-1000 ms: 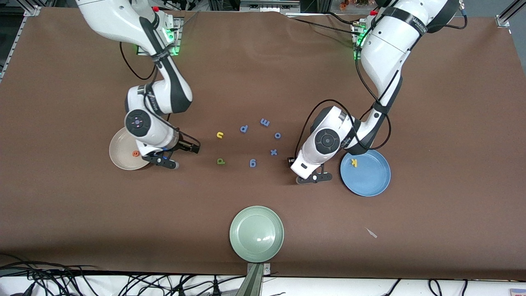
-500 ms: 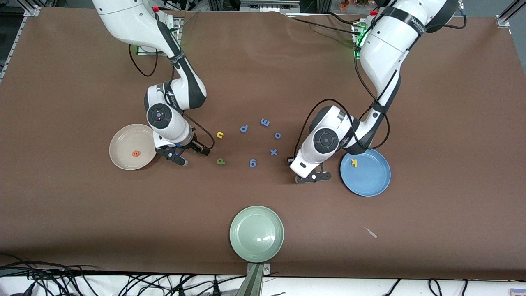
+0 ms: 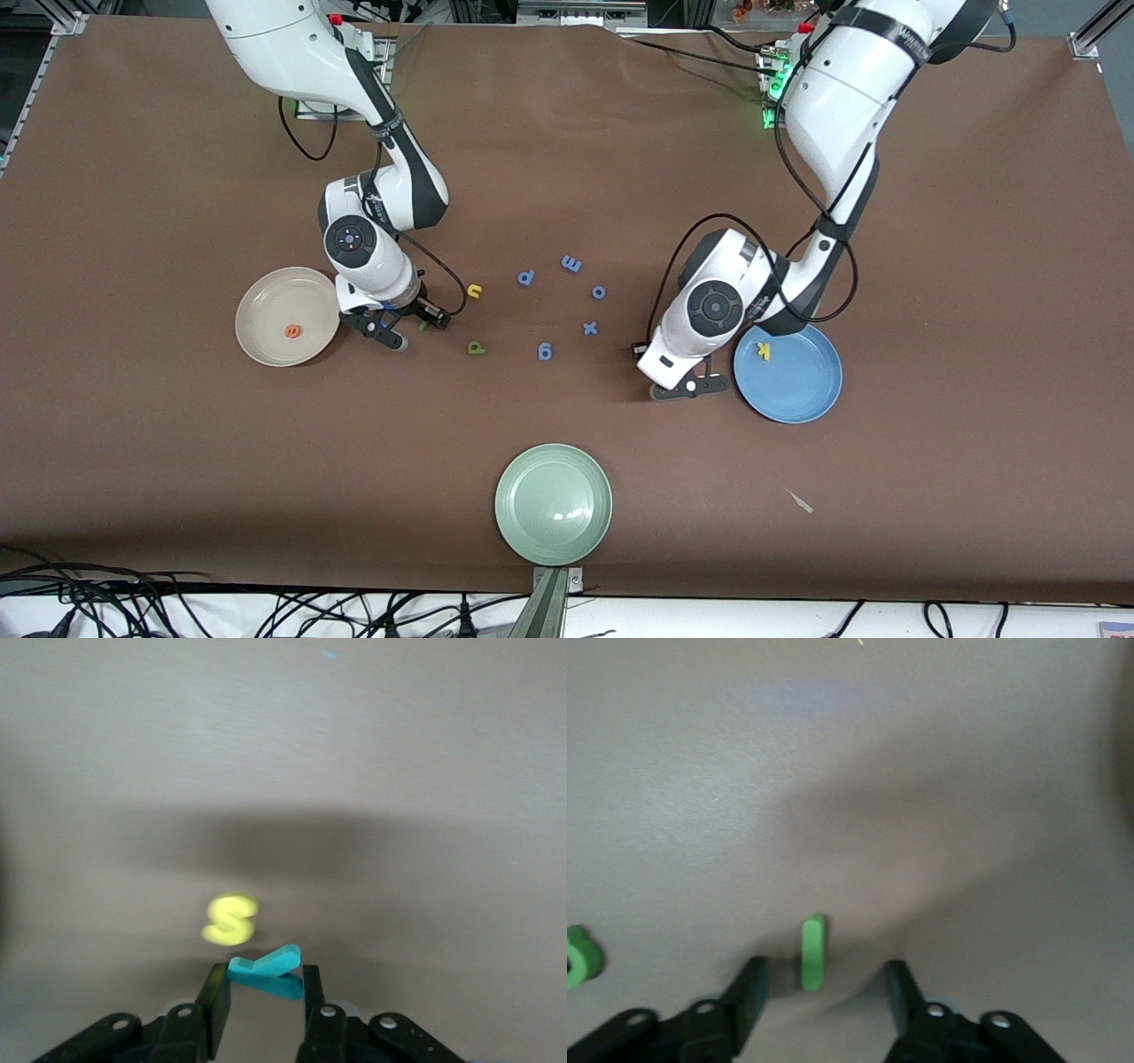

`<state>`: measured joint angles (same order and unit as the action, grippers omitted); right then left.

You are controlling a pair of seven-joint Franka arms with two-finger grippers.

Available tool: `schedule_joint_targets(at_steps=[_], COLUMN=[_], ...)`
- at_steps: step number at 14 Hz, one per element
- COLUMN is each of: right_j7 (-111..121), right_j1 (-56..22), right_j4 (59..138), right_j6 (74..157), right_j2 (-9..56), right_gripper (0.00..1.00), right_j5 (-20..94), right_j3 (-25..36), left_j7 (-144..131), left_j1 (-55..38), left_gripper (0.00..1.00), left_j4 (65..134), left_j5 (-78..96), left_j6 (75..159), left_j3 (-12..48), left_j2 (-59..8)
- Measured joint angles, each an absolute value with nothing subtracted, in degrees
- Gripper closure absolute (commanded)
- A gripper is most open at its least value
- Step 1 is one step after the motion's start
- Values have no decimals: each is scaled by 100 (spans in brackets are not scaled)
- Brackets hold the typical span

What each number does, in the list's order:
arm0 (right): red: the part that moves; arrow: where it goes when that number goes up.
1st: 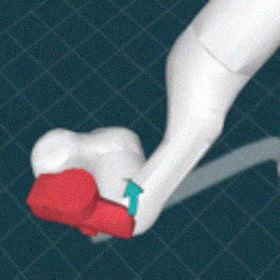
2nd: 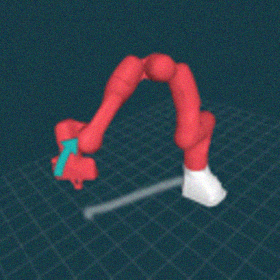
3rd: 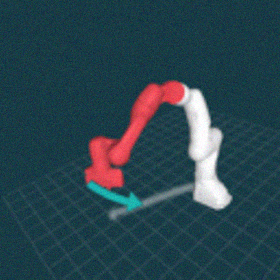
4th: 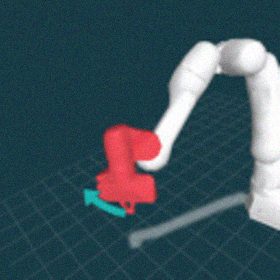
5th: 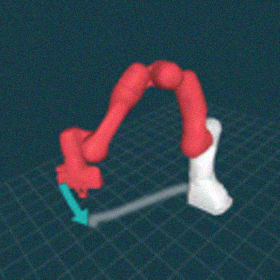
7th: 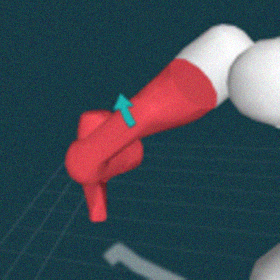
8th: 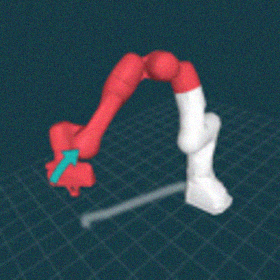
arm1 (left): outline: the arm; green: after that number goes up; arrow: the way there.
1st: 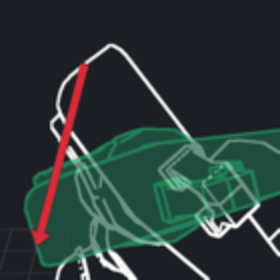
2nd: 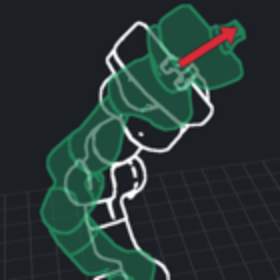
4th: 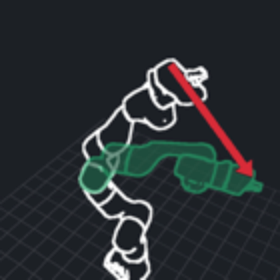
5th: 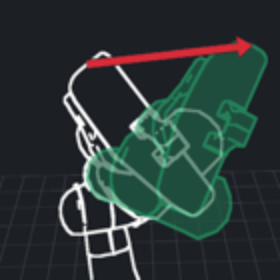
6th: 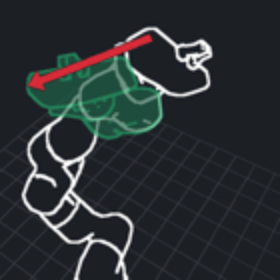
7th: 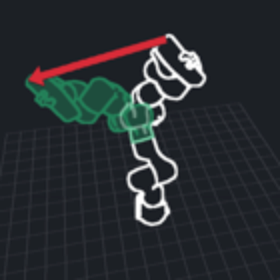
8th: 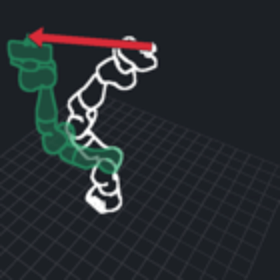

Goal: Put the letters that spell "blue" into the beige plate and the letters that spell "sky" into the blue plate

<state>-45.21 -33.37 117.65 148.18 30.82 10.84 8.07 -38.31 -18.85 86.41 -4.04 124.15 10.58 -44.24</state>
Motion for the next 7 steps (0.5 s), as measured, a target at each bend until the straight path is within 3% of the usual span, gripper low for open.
schedule_joint_targets(at_steps=[1,3,7], right_j7=[-4521,-4520,-4471], right_j1=[-3340,-3340,-3342], right_j4=[11765,11771,11719], right_j6=[14832,14816,14785], right_j2=[3064,3035,3034], right_gripper=[100,100,100], right_j5=[1085,1084,1084], right_j3=[801,809,806], left_j7=[-3735,-3501,-2518], left_j1=[-1853,-1728,-1116], left_gripper=[83,83,79], left_j4=[8636,8643,8664], left_j5=[-600,-992,-1305], left_j6=[12037,11518,11472], left_j3=[1009,960,908], left_j2=[-4274,-4052,-4003])
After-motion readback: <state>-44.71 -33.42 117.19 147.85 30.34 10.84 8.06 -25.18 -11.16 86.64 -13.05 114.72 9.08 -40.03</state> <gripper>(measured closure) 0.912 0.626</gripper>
